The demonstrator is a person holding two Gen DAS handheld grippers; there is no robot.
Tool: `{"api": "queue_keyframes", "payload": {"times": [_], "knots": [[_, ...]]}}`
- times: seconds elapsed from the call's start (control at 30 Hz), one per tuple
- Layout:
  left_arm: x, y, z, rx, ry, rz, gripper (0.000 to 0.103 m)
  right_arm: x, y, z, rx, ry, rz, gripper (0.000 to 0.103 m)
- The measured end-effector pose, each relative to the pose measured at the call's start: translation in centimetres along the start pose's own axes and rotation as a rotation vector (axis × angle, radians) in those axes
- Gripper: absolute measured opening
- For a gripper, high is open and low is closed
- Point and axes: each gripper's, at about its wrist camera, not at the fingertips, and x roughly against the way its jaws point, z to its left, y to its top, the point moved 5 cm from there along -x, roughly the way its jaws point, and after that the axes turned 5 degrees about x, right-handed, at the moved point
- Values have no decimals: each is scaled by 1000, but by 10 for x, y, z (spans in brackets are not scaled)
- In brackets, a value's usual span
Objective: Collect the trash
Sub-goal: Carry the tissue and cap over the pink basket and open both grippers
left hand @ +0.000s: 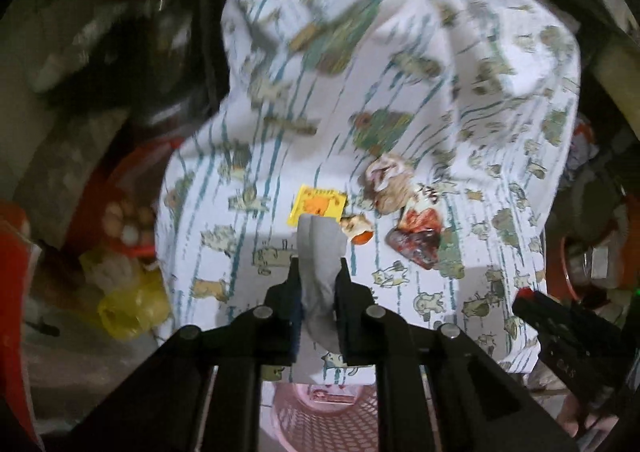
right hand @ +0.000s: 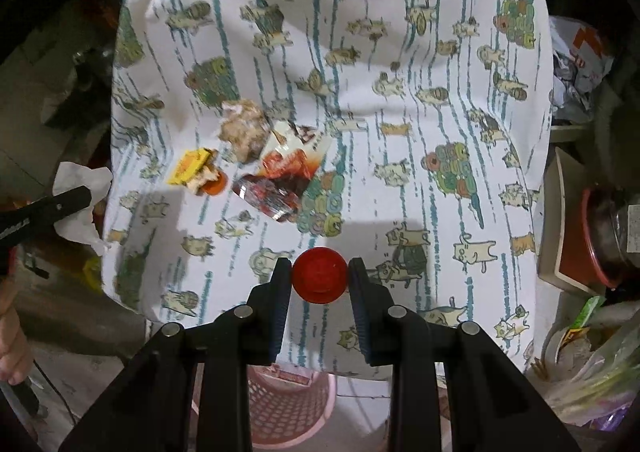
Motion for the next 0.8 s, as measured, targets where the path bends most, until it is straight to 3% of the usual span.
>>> {"api": "queue_keyframes", "payload": {"times": [0.2, 0.4, 0.6, 0.8], "knots": [[77, 5, -29, -87, -16, -117, 11, 53, 9, 27, 53, 9, -104, 31], [114, -12, -29, -36, -52, -142, 11, 108, -7, 46, 25, 68, -185, 31], [80, -55, -22, -59, -28, -23, 11, 115, -39, 48, -26, 94, -172, 31], [15, -112, -15, -52, -18, 197, 11, 55, -76, 41, -132, 136, 6, 31]]}}
